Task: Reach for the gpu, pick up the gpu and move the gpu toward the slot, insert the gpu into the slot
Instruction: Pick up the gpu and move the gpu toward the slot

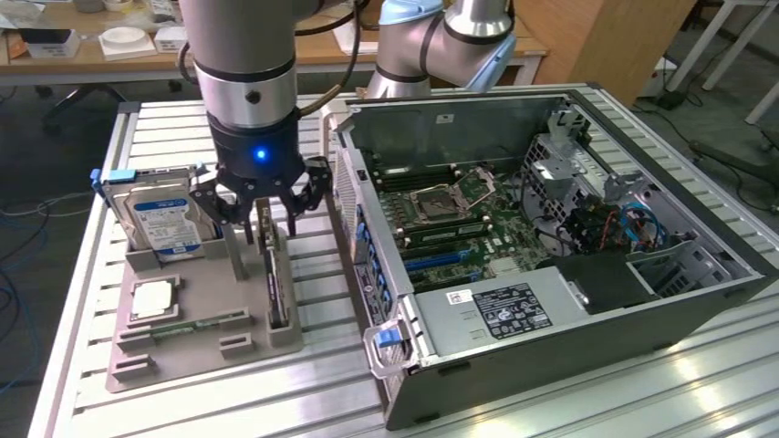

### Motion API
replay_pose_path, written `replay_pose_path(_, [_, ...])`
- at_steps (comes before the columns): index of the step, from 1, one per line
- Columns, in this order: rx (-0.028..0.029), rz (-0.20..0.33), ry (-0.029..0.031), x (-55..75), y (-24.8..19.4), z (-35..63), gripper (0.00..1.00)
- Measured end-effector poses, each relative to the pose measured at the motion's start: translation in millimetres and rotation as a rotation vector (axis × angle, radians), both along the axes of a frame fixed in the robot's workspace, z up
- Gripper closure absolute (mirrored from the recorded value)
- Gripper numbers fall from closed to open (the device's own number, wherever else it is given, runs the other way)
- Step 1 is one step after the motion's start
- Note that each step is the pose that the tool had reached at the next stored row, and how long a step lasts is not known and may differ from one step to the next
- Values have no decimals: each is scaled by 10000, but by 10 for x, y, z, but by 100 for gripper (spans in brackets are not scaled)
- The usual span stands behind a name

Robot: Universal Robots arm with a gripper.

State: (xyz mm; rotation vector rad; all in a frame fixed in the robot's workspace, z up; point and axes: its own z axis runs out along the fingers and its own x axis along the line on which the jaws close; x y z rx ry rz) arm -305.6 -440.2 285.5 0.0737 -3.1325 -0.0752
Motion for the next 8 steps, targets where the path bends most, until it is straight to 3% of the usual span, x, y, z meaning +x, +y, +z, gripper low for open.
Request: replay_pose_path(8, [0,0,0,0,-28,-36,47])
